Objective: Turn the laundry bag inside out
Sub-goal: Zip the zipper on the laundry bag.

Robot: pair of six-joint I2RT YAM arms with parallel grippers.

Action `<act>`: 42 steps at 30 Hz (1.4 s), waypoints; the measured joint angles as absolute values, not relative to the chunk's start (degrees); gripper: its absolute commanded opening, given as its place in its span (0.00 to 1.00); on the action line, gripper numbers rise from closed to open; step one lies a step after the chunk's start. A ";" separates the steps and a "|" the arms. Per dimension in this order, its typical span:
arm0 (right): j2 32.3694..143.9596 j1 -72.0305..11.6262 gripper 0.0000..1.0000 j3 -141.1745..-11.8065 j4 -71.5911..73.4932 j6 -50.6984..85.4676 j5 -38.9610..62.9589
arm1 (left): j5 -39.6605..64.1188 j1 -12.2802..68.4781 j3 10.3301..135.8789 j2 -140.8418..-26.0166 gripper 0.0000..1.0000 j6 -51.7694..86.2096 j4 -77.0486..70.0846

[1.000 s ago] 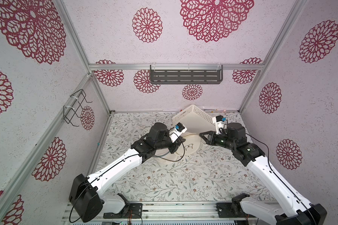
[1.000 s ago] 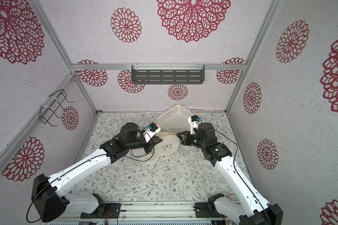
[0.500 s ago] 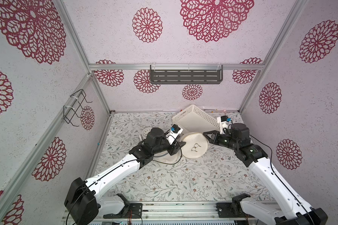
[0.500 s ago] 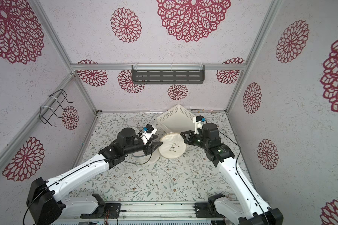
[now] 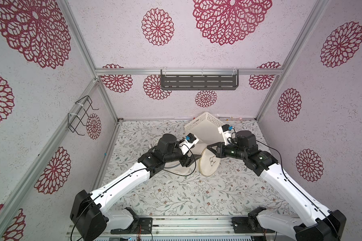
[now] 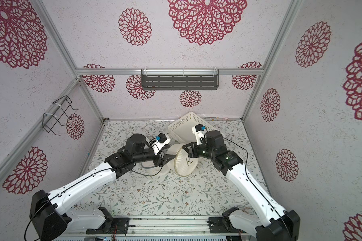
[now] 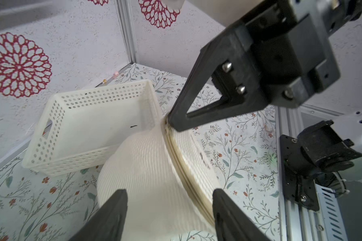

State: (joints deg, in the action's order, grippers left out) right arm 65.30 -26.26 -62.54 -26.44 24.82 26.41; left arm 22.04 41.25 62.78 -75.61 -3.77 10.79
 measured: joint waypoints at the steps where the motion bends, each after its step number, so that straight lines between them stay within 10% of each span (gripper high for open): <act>1: 65.45 -27.29 0.00 -62.54 -26.30 24.73 26.39 | 22.68 41.25 63.11 -76.01 0.65 -3.62 11.07; 8: 65.84 -31.03 0.00 -62.54 -24.56 25.21 26.30 | 24.60 41.25 63.29 -77.30 0.53 -2.76 13.74; 17: 65.84 -31.97 0.00 -62.54 -23.38 27.33 24.32 | 23.05 41.25 63.57 -78.04 0.00 -2.83 15.81; 42: 56.64 -20.40 0.00 -53.17 -26.98 32.10 18.81 | 22.81 41.25 59.94 -75.79 0.00 -1.23 10.13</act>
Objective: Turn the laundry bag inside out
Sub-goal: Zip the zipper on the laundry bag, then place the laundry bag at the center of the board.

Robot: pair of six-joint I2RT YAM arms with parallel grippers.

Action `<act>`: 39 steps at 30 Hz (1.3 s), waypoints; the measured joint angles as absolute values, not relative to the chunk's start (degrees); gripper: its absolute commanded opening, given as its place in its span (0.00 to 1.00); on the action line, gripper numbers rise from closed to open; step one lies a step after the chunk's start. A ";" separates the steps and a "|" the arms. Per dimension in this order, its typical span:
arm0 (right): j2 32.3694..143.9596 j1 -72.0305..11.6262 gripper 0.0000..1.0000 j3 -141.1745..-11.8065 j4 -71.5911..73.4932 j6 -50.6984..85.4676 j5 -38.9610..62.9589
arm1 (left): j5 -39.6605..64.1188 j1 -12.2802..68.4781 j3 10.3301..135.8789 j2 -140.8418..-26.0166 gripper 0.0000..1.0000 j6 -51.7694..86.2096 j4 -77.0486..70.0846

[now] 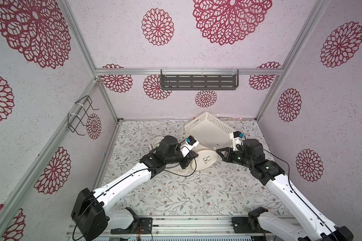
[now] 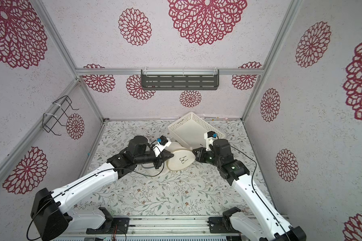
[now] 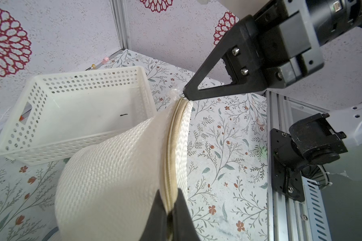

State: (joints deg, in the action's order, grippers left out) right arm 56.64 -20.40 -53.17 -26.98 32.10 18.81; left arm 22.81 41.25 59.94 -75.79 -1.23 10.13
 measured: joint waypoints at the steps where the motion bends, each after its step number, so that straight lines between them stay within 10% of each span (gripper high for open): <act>1: 56.60 -20.36 0.00 -53.19 -26.96 32.12 18.81 | 22.83 41.25 59.94 -75.79 0.00 -0.95 10.00; 16: 54.61 -17.91 0.01 -52.77 -28.47 32.10 19.44 | 25.21 41.25 59.05 -75.77 0.00 2.87 5.98; 20: 54.08 -17.37 0.54 -52.31 -27.57 32.32 20.32 | 29.08 41.23 58.72 -76.47 0.00 8.05 2.48; 25: 50.61 -16.82 0.72 -50.87 -27.86 31.68 18.68 | 33.45 41.21 58.43 -79.81 0.00 14.24 -3.40; 35: 42.83 -16.14 0.77 -52.58 -35.92 26.94 3.81 | 41.45 40.84 55.31 -91.05 0.00 29.47 -18.24; 39: 44.75 -16.12 0.62 -54.76 -37.71 23.83 1.48 | 41.32 38.79 54.43 -94.24 0.00 36.49 -22.39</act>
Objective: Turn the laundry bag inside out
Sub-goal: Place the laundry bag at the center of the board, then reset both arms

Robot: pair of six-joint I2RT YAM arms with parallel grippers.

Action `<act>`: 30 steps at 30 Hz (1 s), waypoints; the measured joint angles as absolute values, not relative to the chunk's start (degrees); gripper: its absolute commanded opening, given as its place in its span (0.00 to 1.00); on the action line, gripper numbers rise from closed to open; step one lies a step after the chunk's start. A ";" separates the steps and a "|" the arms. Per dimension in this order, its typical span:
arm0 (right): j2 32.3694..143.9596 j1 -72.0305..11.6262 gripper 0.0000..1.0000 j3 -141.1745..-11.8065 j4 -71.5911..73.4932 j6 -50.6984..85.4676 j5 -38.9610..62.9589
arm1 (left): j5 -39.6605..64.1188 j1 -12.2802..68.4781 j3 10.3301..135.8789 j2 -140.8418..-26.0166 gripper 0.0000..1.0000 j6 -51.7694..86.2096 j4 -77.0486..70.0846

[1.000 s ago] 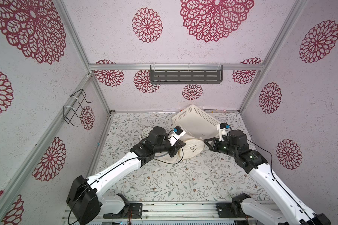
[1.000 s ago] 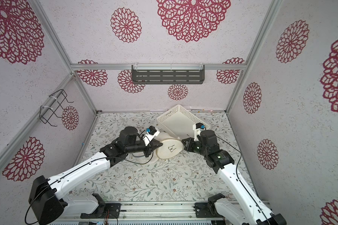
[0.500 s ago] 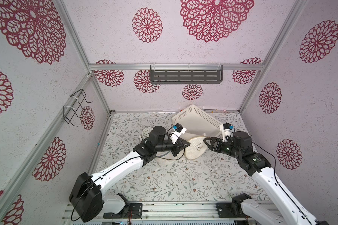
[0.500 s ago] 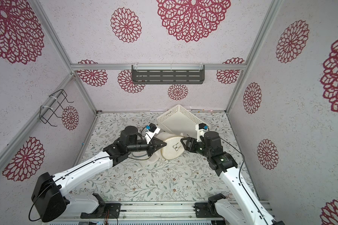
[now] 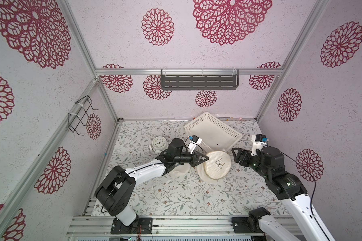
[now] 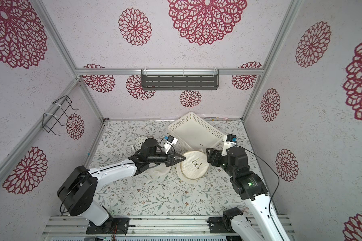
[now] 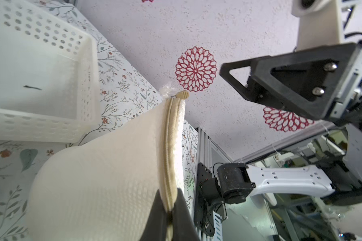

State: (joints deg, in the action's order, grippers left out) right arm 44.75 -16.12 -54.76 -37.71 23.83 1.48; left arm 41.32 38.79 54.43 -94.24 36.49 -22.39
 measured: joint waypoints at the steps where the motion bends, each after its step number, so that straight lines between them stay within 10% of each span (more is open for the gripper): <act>1: 45.43 -16.12 0.58 -54.74 -37.58 22.92 2.24 | 41.17 37.82 54.08 -94.98 0.00 38.15 -23.14; 8: 53.80 -24.45 0.52 -49.41 -29.23 23.40 9.80 | 39.79 34.13 53.52 -101.03 0.05 45.54 -24.16; 20: 73.60 -33.56 0.53 -40.47 -14.94 29.34 7.88 | 35.03 35.07 54.41 -98.50 0.62 40.99 -12.03; 30: 78.28 -35.94 0.71 -39.22 -12.19 29.52 5.19 | 21.32 37.91 58.08 -85.52 0.79 32.99 -1.41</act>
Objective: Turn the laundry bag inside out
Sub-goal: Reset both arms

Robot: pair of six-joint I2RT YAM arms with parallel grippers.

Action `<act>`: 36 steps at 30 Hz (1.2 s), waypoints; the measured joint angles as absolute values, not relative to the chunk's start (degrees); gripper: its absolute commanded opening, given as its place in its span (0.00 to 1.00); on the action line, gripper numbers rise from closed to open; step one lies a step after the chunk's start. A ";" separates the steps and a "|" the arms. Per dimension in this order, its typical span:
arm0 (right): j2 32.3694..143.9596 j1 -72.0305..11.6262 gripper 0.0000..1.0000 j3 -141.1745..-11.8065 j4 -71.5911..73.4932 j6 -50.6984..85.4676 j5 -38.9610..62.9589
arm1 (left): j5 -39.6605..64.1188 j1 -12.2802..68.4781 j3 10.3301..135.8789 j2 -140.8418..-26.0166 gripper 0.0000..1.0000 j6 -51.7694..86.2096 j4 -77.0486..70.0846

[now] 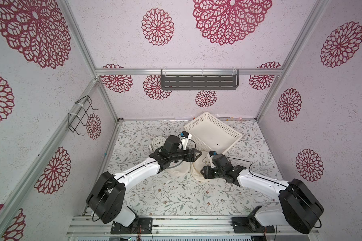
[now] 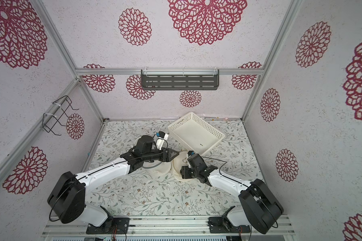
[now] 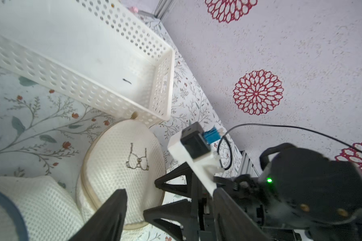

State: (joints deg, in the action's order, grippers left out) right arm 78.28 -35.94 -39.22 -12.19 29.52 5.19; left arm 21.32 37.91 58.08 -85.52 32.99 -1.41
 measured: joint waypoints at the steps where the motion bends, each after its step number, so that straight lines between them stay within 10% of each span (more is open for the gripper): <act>1: 77.91 -35.92 0.74 -39.42 -12.56 29.36 4.86 | 18.41 38.06 58.48 -83.85 0.82 31.88 -0.49; 10: 53.45 -22.26 0.82 -39.48 -13.23 27.00 -1.28 | -14.70 35.55 54.37 -66.92 0.99 20.73 4.75; 16: 44.42 -7.11 0.83 -26.41 -2.04 22.65 -13.56 | -24.23 18.22 45.25 -58.02 0.99 15.55 4.99; 23: 58.81 -4.82 0.86 -6.79 23.40 12.25 -15.68 | -23.68 2.72 30.65 -55.96 0.98 12.01 -1.28; 36: 87.42 -3.09 0.91 -12.86 66.30 1.50 -5.08 | -11.94 -4.97 22.61 -72.03 1.00 6.50 -25.80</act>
